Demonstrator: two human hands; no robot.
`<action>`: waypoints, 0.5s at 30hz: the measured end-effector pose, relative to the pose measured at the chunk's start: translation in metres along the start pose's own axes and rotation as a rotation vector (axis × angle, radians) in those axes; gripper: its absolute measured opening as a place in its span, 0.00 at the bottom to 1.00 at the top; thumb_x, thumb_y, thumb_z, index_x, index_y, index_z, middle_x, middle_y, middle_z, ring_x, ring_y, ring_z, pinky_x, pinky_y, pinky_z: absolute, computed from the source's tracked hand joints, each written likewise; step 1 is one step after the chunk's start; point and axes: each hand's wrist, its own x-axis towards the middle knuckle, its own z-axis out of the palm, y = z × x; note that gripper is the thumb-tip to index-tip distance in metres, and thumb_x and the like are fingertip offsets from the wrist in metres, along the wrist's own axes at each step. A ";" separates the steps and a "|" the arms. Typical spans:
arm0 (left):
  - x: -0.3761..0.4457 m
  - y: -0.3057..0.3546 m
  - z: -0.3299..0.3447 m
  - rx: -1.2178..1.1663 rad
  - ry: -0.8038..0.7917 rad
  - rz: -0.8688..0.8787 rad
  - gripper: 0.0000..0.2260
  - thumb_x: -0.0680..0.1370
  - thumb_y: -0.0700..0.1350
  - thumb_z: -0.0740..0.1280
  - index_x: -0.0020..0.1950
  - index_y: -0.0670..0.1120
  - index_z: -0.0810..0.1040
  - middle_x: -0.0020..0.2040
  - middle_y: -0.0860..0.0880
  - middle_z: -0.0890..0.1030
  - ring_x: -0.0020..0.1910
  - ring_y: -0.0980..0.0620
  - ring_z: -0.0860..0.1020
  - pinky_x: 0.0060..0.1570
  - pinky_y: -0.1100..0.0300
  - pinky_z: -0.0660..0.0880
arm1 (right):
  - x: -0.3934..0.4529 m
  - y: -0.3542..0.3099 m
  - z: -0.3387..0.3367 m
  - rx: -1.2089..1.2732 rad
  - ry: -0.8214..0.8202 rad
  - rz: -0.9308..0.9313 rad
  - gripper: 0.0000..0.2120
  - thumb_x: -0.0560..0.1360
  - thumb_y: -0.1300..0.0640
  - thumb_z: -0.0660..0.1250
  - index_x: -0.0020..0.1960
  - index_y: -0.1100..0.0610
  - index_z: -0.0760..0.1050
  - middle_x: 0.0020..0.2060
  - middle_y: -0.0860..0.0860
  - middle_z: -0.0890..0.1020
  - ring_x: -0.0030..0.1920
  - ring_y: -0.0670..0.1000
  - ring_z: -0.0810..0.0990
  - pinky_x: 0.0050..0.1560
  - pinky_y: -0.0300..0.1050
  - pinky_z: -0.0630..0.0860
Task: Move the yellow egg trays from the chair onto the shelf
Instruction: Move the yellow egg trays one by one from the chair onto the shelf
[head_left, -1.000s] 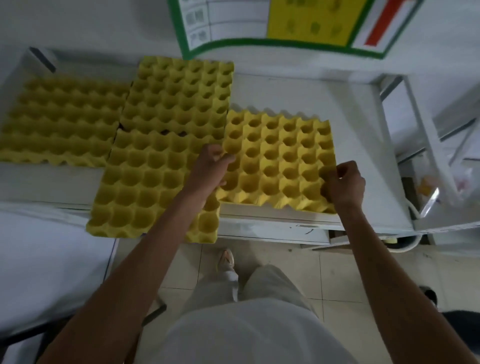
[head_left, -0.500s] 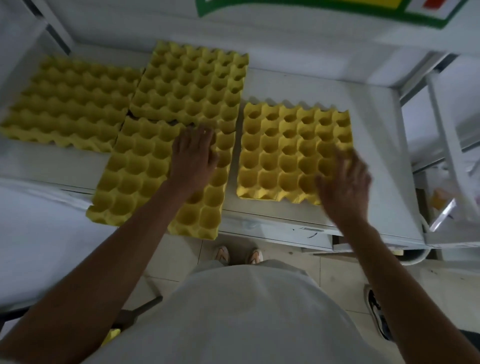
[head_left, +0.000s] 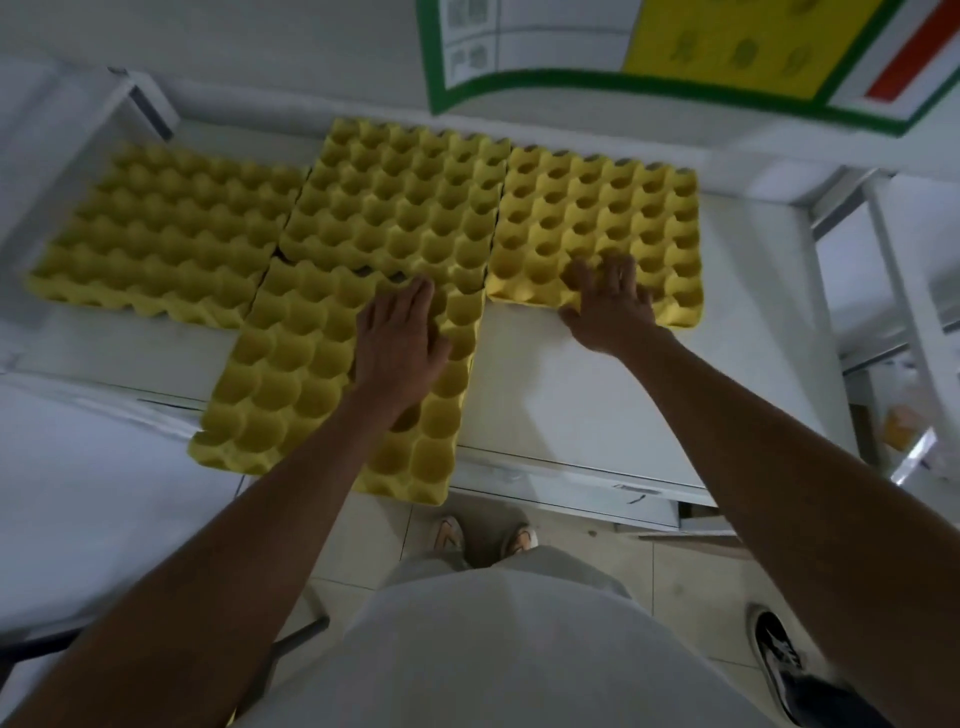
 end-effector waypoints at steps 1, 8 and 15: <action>0.000 0.000 0.000 -0.006 0.002 -0.002 0.34 0.78 0.60 0.59 0.82 0.46 0.62 0.80 0.48 0.66 0.76 0.42 0.67 0.75 0.43 0.63 | 0.005 -0.003 -0.003 -0.004 -0.017 0.007 0.36 0.83 0.36 0.49 0.84 0.47 0.38 0.83 0.59 0.41 0.83 0.63 0.37 0.78 0.70 0.52; 0.004 -0.001 -0.004 -0.014 -0.013 0.000 0.32 0.75 0.60 0.60 0.79 0.50 0.66 0.78 0.48 0.70 0.74 0.41 0.70 0.72 0.42 0.65 | -0.001 -0.002 -0.014 0.014 0.017 -0.017 0.34 0.83 0.35 0.46 0.85 0.45 0.42 0.84 0.57 0.43 0.83 0.62 0.40 0.79 0.69 0.44; -0.019 0.014 -0.025 0.029 -0.025 -0.093 0.32 0.81 0.64 0.53 0.82 0.50 0.62 0.82 0.48 0.64 0.83 0.41 0.59 0.79 0.37 0.55 | -0.071 -0.058 -0.027 -0.010 0.336 -0.344 0.32 0.85 0.40 0.45 0.84 0.55 0.54 0.84 0.57 0.53 0.84 0.61 0.50 0.81 0.64 0.48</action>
